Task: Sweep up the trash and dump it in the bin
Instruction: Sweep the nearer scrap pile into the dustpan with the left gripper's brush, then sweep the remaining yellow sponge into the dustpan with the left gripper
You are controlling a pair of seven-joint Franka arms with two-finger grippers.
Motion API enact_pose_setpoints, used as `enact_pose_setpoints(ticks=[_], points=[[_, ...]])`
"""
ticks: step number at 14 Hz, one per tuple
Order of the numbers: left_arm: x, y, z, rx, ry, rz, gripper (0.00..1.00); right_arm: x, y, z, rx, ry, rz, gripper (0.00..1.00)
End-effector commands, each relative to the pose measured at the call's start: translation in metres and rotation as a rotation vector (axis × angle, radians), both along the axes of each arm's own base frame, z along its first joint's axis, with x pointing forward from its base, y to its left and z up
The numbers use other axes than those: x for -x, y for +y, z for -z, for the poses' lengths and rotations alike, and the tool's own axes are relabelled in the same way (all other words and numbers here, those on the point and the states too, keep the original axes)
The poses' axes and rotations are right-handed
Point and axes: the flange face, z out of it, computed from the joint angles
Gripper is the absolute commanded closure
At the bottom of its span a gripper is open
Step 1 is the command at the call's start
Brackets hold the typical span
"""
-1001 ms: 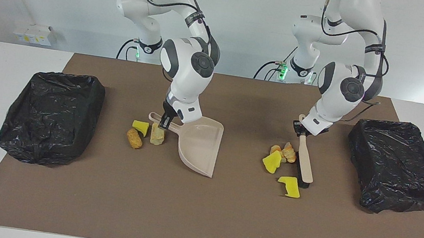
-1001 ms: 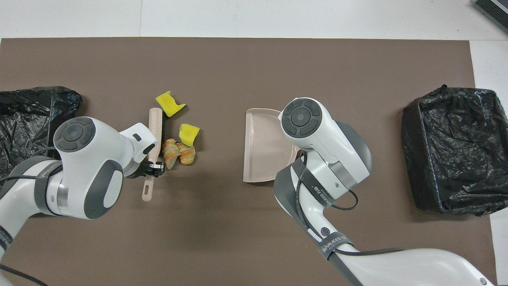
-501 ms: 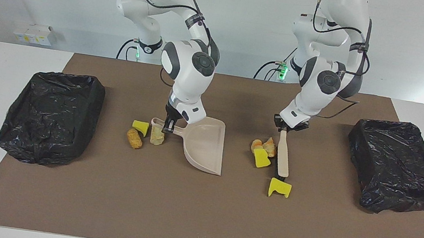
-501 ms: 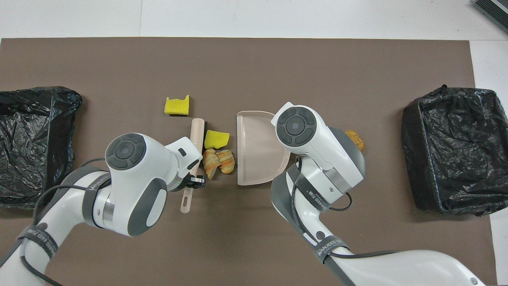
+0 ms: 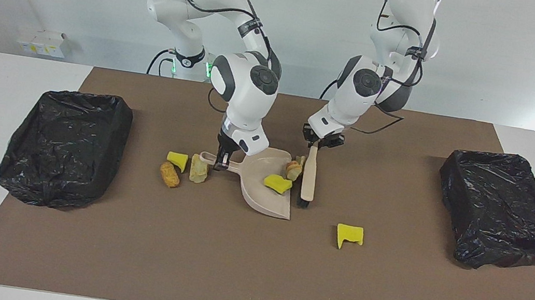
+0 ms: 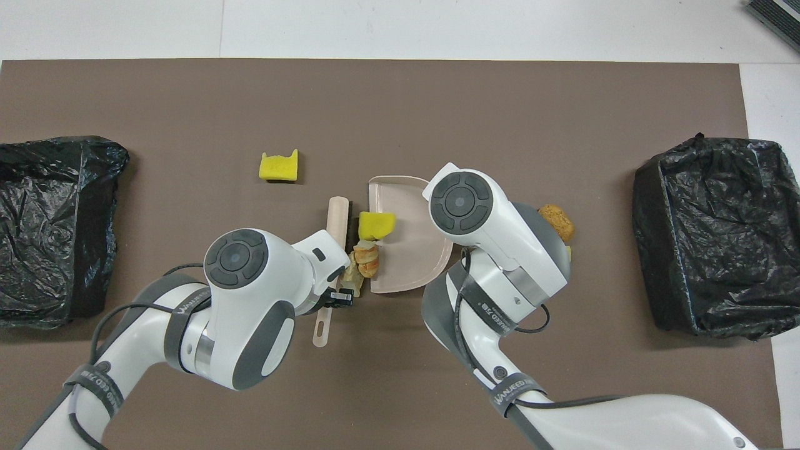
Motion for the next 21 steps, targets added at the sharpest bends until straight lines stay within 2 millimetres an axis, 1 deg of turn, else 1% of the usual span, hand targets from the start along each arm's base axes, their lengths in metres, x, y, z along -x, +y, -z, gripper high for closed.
enact_pose_setpoints(ticks=[1, 2, 3, 5, 7, 8, 9, 10, 11, 12, 13, 14, 15, 16, 18, 19, 21], points=[[0.000, 0.001, -0.007, 0.023, -0.003, -0.043, 1.00, 0.005, 0.008, 0.008, -0.026, -0.008, 0.018, 1.00], [-0.004, 0.006, -0.015, 0.025, 0.002, -0.053, 1.00, 0.005, 0.008, 0.008, -0.026, -0.008, 0.018, 1.00], [-0.013, 0.019, -0.027, 0.023, 0.025, -0.071, 1.00, 0.005, 0.008, 0.008, -0.027, -0.009, 0.018, 1.00], [-0.042, 0.061, -0.057, -0.024, 0.067, -0.087, 1.00, 0.005, 0.008, 0.008, -0.026, -0.008, 0.018, 1.00], [-0.072, 0.090, -0.084, -0.120, -0.011, -0.062, 1.00, 0.005, 0.008, 0.008, -0.025, -0.007, 0.018, 1.00], [-0.085, 0.102, -0.089, -0.138, -0.035, -0.076, 1.00, 0.005, 0.008, 0.008, -0.026, -0.008, 0.018, 1.00], [-0.102, 0.120, -0.089, -0.161, -0.067, -0.093, 1.00, 0.005, 0.007, 0.008, -0.026, -0.007, 0.018, 1.00], [-0.123, 0.151, -0.089, -0.194, -0.092, -0.091, 1.00, 0.005, 0.007, 0.008, -0.023, -0.004, 0.019, 1.00], [-0.143, 0.176, -0.091, -0.199, -0.121, -0.042, 1.00, 0.005, 0.008, 0.009, -0.022, -0.003, 0.018, 1.00], [-0.161, 0.190, -0.093, -0.192, -0.148, 0.015, 1.00, 0.005, 0.007, 0.009, -0.021, -0.002, 0.020, 1.00], [-0.177, 0.205, -0.085, -0.213, -0.156, 0.047, 1.00, 0.006, 0.007, 0.009, -0.017, 0.003, 0.020, 1.00], [-0.192, 0.213, -0.071, -0.248, -0.175, 0.062, 1.00, 0.006, 0.007, 0.008, -0.016, 0.003, 0.023, 1.00], [-0.204, 0.213, -0.058, -0.278, -0.213, 0.081, 1.00, 0.006, 0.007, 0.008, -0.016, 0.003, 0.023, 1.00], [-0.210, 0.214, -0.046, -0.301, -0.224, 0.099, 1.00, 0.007, 0.007, 0.009, -0.014, 0.006, 0.022, 1.00], [-0.220, 0.212, -0.036, -0.316, -0.221, 0.156, 1.00, 0.007, 0.007, 0.009, -0.014, 0.006, 0.022, 1.00], [-0.222, 0.208, -0.034, -0.316, -0.218, 0.186, 1.00, 0.007, 0.007, 0.008, -0.012, 0.008, 0.022, 1.00], [-0.206, 0.194, -0.010, -0.325, -0.151, 0.230, 1.00, 0.009, 0.006, 0.010, -0.006, 0.017, 0.024, 1.00]])
